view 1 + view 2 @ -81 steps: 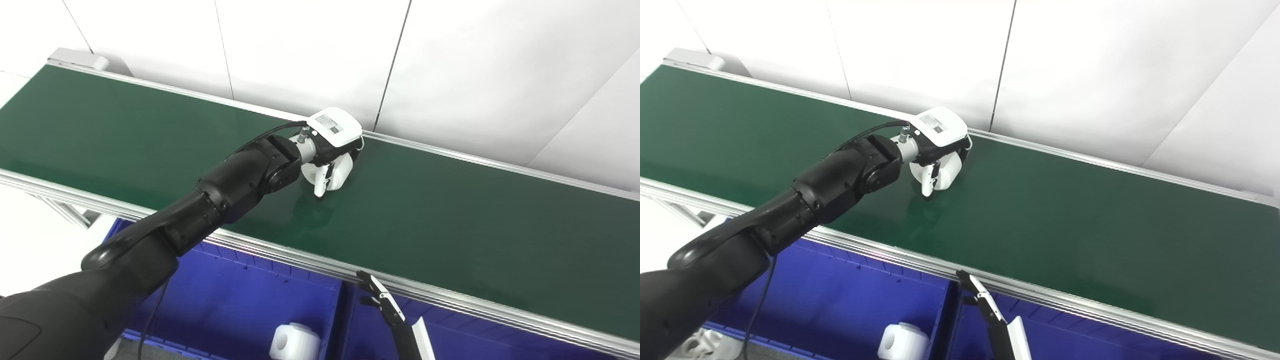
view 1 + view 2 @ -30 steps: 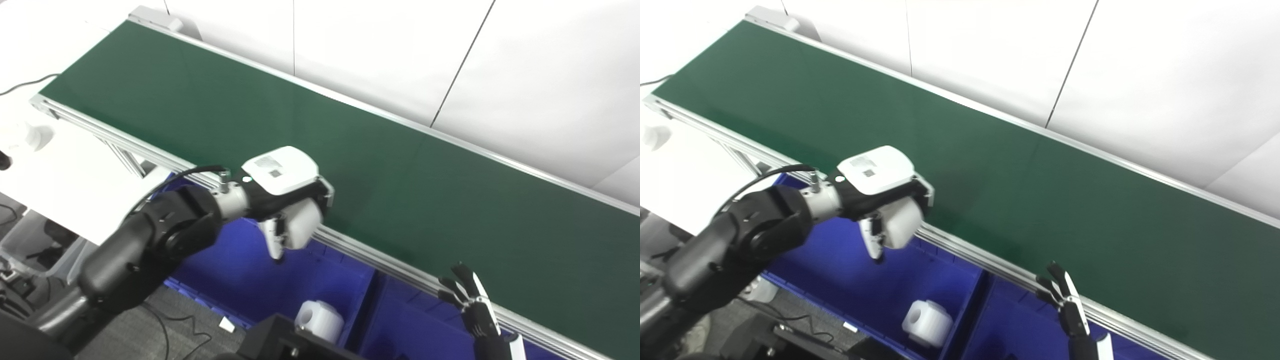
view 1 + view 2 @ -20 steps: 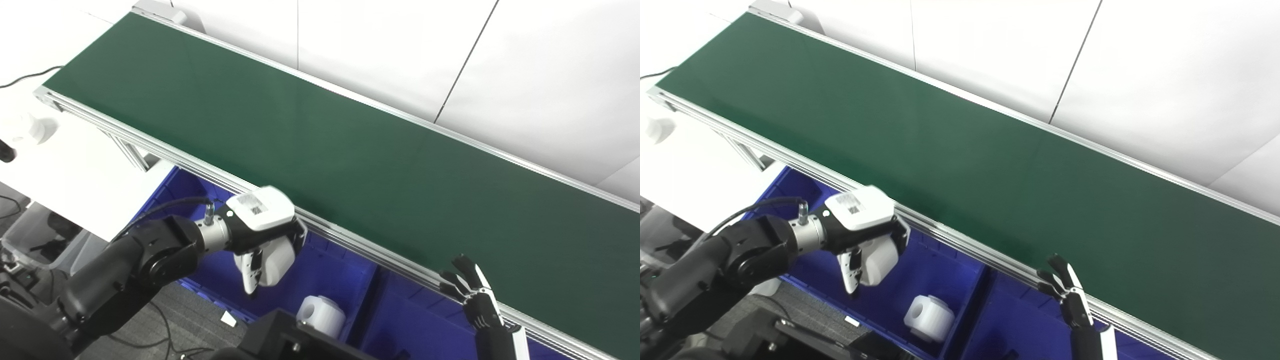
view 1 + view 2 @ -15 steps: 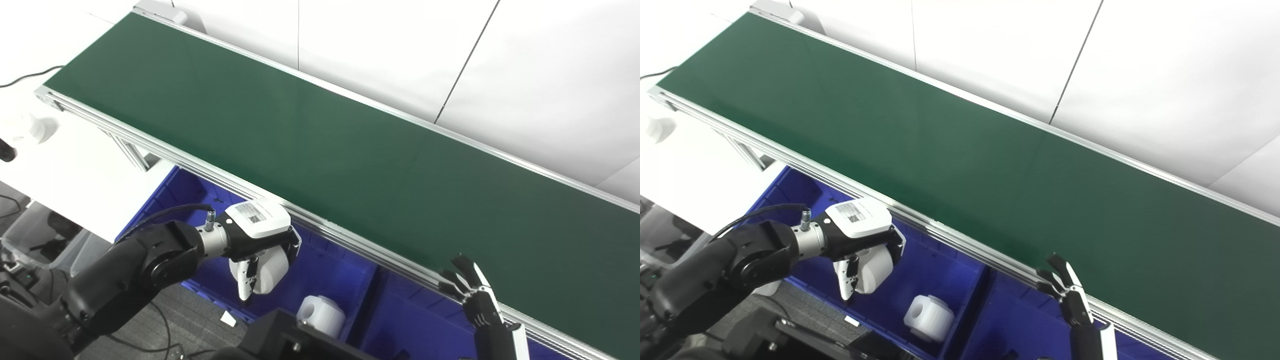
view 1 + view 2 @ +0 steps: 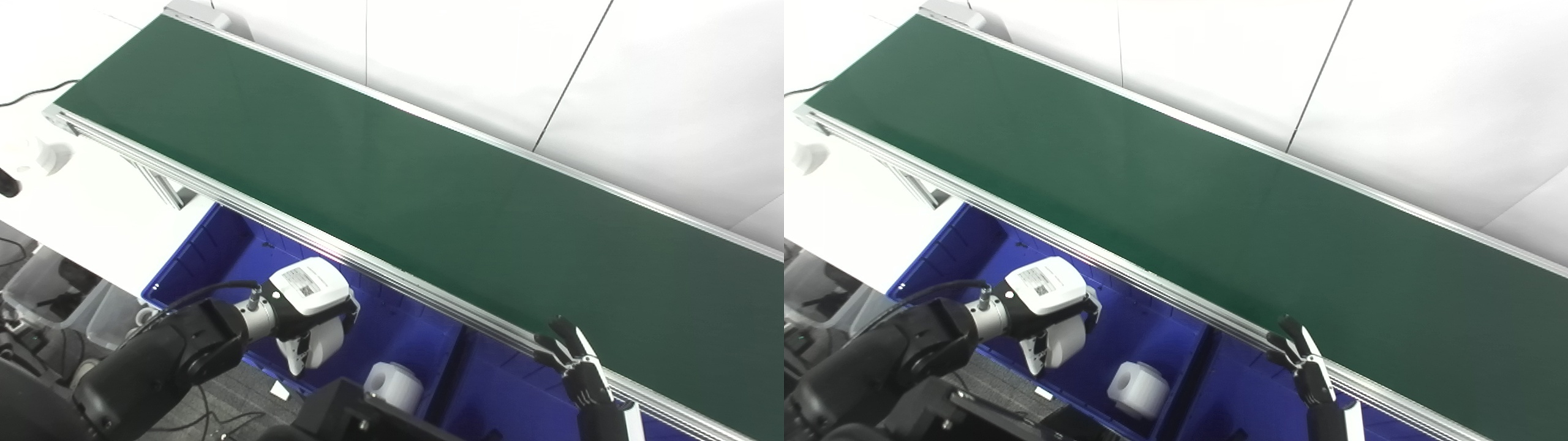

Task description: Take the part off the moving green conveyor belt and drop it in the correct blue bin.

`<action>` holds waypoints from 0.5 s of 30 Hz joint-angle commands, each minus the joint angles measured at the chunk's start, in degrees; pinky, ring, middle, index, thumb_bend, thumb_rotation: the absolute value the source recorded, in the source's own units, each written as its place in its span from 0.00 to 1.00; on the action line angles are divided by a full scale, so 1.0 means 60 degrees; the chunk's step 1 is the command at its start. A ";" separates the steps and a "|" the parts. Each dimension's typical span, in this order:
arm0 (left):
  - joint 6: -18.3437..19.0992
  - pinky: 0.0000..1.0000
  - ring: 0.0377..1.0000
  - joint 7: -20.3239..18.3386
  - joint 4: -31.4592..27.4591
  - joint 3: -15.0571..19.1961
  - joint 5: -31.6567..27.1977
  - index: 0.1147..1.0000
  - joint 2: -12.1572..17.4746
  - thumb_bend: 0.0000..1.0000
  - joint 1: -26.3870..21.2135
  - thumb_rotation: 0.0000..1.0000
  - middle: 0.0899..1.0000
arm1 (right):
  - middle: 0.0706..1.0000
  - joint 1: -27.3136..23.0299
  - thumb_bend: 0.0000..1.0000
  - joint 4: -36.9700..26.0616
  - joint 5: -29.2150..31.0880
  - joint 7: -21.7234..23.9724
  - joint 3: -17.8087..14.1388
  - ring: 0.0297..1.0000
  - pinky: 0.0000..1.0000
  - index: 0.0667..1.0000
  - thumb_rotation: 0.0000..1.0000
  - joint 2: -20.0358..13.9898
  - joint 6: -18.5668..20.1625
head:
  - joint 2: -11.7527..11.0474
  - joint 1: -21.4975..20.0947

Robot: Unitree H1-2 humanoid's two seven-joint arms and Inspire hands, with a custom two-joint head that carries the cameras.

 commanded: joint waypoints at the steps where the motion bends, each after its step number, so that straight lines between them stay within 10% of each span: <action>1: 0.0002 0.96 0.95 0.0339 -0.0415 0.0079 0.0134 0.96 0.0146 1.00 0.0040 0.15 0.95 | 0.90 0.0088 0.86 -0.0401 0.0124 0.0063 -0.0043 0.82 0.75 0.90 0.92 0.0025 -0.0116 | 0.0002 -0.0048; 7: -0.0419 0.93 0.94 0.0891 -0.1166 -0.0103 0.0416 0.98 0.0039 1.00 0.0227 0.21 0.96 | 0.90 0.0226 0.87 -0.0439 0.0241 0.0157 -0.0139 0.82 0.75 0.89 0.93 -0.0037 -0.0157 | -0.0103 -0.0376; 15: -0.0572 0.66 0.69 0.0752 -0.3935 -0.0667 -0.1417 0.69 -0.1799 0.85 -0.0053 0.12 0.71 | 0.88 0.0096 0.87 0.0201 0.0502 0.0015 -0.0837 0.81 0.74 0.89 0.93 0.0010 -0.0187 | -0.0742 -0.0480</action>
